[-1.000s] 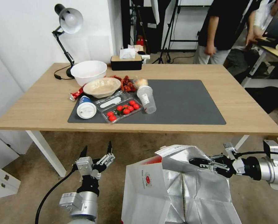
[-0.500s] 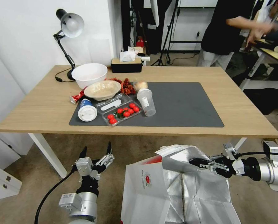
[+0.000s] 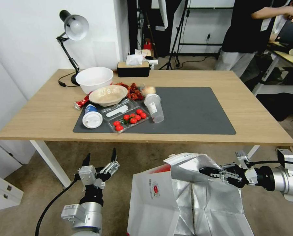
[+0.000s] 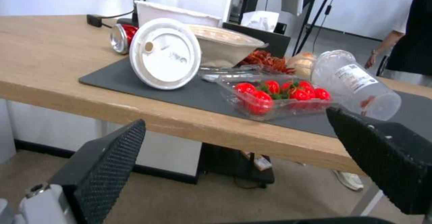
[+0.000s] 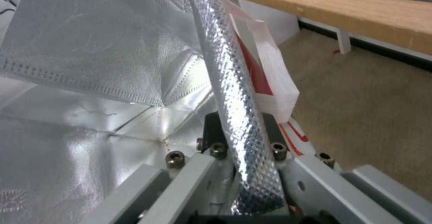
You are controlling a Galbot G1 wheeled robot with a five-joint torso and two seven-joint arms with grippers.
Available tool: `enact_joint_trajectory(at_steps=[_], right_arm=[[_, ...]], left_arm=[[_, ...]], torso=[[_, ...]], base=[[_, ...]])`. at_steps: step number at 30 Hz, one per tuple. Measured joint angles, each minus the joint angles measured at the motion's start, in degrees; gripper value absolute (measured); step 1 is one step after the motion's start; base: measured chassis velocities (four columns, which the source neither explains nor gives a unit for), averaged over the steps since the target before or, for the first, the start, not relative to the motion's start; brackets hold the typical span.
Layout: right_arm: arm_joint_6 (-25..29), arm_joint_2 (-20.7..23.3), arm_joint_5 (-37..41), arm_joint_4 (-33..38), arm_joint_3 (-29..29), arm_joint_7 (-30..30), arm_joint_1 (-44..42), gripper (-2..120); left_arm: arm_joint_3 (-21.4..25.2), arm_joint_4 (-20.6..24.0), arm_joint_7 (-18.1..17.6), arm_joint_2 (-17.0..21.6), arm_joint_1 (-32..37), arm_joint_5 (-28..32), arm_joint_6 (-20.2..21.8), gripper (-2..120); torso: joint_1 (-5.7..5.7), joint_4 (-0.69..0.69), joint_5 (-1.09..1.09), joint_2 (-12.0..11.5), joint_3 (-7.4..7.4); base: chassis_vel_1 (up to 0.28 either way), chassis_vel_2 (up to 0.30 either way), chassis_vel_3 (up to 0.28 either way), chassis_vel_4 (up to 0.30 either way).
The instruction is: Pick up the food delivery bag from the floor and place it on the table.
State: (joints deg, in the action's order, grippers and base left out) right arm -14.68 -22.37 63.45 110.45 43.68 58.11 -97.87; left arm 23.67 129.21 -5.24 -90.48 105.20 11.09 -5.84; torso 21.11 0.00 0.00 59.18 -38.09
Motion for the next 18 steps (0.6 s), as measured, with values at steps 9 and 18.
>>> enact_joint_trajectory(at_steps=[9,18], right_arm=[[-0.42,0.89,2.33,0.35,3.69,-0.21,-0.55,0],[-0.77,1.49,4.16,0.77,6.99,-0.58,-1.54,0]], left_arm=[[0.15,0.39,-0.21,0.36,-0.16,0.00,-0.24,100],[0.06,0.43,-0.24,0.48,-0.23,0.00,-0.49,100]], torso=[[-0.08,0.00,0.00,-0.20,0.11],[-0.12,0.00,0.00,-0.26,0.15]], base=[[0.000,0.000,0.000,0.000],[0.000,0.000,0.000,0.000]])
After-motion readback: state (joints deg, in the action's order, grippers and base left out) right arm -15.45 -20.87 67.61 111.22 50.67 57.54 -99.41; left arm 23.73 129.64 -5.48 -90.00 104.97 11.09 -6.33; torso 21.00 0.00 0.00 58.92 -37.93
